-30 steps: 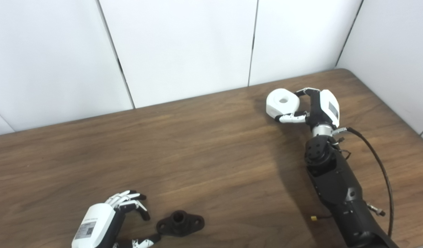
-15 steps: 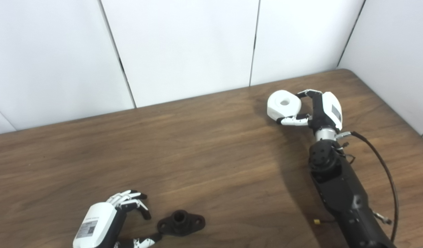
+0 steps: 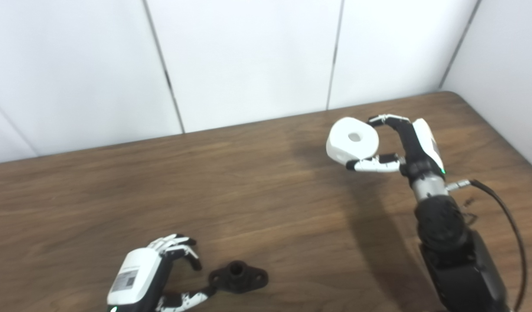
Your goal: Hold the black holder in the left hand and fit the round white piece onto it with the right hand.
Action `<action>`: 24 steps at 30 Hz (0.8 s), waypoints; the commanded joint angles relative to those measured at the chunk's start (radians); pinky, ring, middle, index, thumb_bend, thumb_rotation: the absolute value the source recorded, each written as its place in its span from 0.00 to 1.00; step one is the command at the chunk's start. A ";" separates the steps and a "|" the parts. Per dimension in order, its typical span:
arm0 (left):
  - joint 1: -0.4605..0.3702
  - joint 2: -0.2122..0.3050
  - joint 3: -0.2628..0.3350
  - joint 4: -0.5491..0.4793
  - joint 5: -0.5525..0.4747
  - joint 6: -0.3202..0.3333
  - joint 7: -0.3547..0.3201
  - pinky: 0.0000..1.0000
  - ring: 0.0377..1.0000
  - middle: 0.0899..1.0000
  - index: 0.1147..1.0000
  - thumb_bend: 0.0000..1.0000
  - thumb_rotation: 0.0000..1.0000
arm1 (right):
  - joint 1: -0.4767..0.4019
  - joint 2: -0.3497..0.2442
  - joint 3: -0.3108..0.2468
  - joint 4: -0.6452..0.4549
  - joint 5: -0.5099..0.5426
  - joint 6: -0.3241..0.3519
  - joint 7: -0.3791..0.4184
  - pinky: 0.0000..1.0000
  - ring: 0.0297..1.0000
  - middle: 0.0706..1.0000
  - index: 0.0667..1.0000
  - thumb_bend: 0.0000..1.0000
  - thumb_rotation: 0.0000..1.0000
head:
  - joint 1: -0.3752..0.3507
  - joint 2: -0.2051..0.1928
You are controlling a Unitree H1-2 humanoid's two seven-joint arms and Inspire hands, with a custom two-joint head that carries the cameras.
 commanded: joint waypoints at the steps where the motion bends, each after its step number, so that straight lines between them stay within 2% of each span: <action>1: 0.026 -0.002 -0.028 0.052 0.029 0.025 -0.032 0.84 0.85 0.76 0.42 0.52 0.04 | -0.021 -0.005 -0.011 -0.077 -0.007 0.004 0.049 0.91 0.85 0.74 0.44 0.53 0.14 | 0.002 0.001; 4: 0.025 -0.011 -0.035 0.054 0.034 0.031 -0.029 0.84 0.86 0.76 0.42 0.52 0.04 | 0.001 0.002 -0.008 -0.139 -0.036 0.004 0.130 0.93 0.86 0.75 0.45 0.53 0.14 | 0.018 0.008; 11: 0.020 -0.026 -0.051 0.053 0.046 0.047 -0.025 0.85 0.86 0.77 0.42 0.52 0.04 | 0.058 0.060 -0.004 -0.277 -0.127 0.004 0.337 0.94 0.87 0.77 0.45 0.53 0.14 | 0.047 0.019; 19: 0.012 -0.042 -0.065 0.051 0.061 0.061 -0.029 0.85 0.87 0.77 0.42 0.52 0.05 | 0.105 0.097 0.047 -0.350 -0.145 0.004 0.446 0.87 0.86 0.77 0.45 0.53 0.14 | 0.064 0.030; 24: 0.003 -0.050 -0.077 0.050 0.074 0.073 -0.030 0.85 0.86 0.77 0.42 0.52 0.05 | 0.120 0.137 0.055 -0.383 -0.150 0.004 0.515 0.89 0.88 0.78 0.45 0.53 0.14 | 0.079 0.046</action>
